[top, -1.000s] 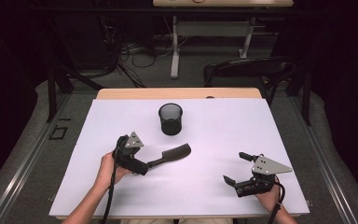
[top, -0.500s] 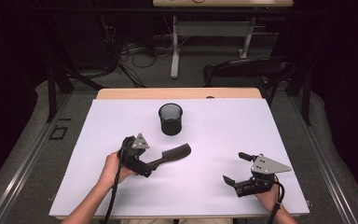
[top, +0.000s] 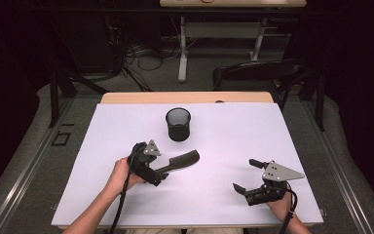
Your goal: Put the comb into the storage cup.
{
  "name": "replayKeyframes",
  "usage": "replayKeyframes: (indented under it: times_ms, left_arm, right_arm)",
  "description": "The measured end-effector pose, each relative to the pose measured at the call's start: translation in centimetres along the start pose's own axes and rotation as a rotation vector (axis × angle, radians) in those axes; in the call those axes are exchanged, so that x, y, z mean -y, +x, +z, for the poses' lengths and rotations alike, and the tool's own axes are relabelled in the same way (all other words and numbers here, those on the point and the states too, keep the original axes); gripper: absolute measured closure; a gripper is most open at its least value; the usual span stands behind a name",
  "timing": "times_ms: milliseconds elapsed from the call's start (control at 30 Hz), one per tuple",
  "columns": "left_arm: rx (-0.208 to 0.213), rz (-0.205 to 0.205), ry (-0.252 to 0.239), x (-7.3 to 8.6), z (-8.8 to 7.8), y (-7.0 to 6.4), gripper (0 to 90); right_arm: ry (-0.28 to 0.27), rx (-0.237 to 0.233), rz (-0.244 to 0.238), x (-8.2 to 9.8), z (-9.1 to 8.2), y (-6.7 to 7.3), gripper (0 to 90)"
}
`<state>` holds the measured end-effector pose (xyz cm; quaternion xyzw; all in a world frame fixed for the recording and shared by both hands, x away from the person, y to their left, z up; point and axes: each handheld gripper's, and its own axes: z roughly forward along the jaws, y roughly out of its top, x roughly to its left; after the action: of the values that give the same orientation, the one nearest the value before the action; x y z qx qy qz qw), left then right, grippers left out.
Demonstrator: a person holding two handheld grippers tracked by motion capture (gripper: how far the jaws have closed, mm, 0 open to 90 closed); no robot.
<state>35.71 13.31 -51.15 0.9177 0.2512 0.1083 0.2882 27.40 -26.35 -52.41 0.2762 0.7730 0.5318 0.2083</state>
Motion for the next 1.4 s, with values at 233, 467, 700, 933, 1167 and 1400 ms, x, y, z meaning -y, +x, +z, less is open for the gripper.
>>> replayKeyframes:
  times_ms: [233, 467, 700, 933, 1167, 1400]
  left_arm:
    - [0.012, 0.019, 0.035, -0.6, 0.3, 0.1, 0.0]
    - [0.029, 0.034, 0.076, -0.9, 1.0, 0.1, 0.0]
    - [0.037, 0.034, 0.131, -1.3, 1.5, 0.2, 0.0]
    - [0.039, 0.043, 0.165, -1.8, 1.9, 0.1, 0.0]
    - [0.034, 0.041, 0.199, -2.2, 2.4, 0.2, 0.0]
    - [0.024, 0.067, 0.238, -2.6, 2.5, 0.0, 6.1]
  right_arm:
    - [0.003, -0.008, 0.007, 0.0, 0.1, 0.0, 0.0]
    - [0.003, -0.007, 0.007, 0.1, 0.1, -0.1, 0.0]
    - [0.011, -0.012, 0.006, 0.1, 0.2, -0.1, 0.0]
    - [0.012, -0.016, 0.006, 0.1, 0.2, -0.1, 0.0]
    - [0.012, -0.018, 0.007, 0.1, 0.2, -0.1, 0.0]
    - [0.013, -0.024, 0.01, 0.1, 0.2, -0.1, 0.0]
